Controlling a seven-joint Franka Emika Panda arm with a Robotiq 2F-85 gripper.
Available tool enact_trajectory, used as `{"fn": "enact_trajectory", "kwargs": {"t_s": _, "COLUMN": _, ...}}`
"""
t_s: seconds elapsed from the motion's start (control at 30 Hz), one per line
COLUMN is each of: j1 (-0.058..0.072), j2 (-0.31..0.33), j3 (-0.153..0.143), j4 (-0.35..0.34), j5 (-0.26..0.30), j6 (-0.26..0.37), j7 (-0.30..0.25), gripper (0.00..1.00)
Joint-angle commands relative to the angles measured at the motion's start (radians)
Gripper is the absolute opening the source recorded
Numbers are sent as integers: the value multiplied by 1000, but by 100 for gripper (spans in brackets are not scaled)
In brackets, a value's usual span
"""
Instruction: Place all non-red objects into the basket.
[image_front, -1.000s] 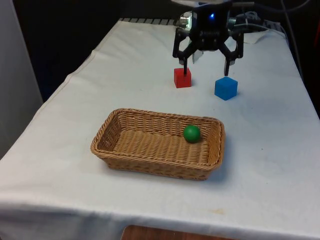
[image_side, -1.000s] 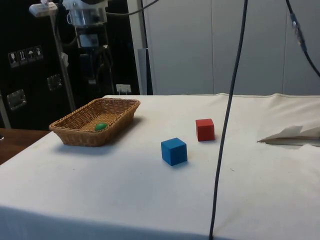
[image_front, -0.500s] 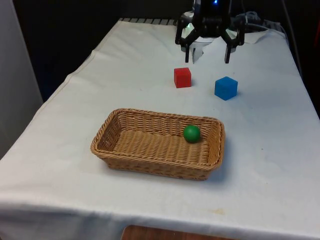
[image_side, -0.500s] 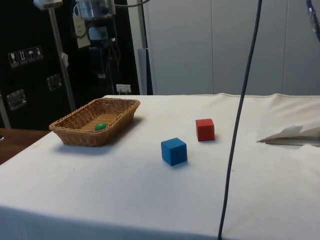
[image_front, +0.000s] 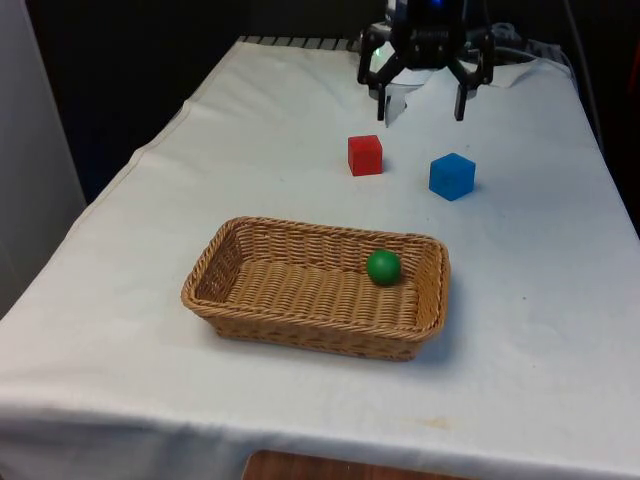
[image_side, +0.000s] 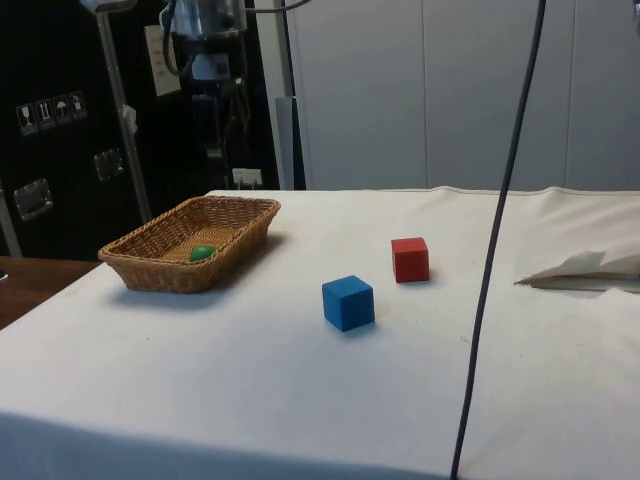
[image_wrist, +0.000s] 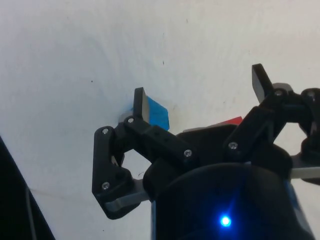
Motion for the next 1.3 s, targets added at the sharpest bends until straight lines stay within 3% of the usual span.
{"fn": "enact_trajectory", "kwargs": {"t_s": 0.0, "j1": 0, "j2": 0, "j3": 0, "j4": 0, "j5": 0, "j6": 0, "j7": 0, "gripper": 100}}
{"fn": "enact_trajectory", "kwargs": {"t_s": 0.03, "j1": 5, "j2": -13, "j3": -2, "j4": -17, "j5": -10, "j6": 17, "j7": 4, "gripper": 100}}
{"fn": "enact_trajectory", "kwargs": {"t_s": 0.3, "j1": 0, "j2": -50, "j3": 8, "j4": -58, "j5": -12, "j6": 13, "j7": -8, "gripper": 100}}
{"fn": "enact_trajectory", "kwargs": {"t_s": 0.5, "j1": 2, "j2": -98, "j3": 13, "j4": -120, "j5": -46, "j6": 37, "j7": -17, "gripper": 100}}
{"fn": "enact_trajectory", "kwargs": {"t_s": 0.83, "j1": 0, "j2": -110, "j3": 17, "j4": -152, "j5": -40, "j6": 49, "j7": -51, "gripper": 100}}
{"fn": "enact_trajectory", "kwargs": {"t_s": 1.27, "j1": 2, "j2": -151, "j3": 31, "j4": -251, "j5": -46, "j6": 137, "j7": -74, "gripper": 100}}
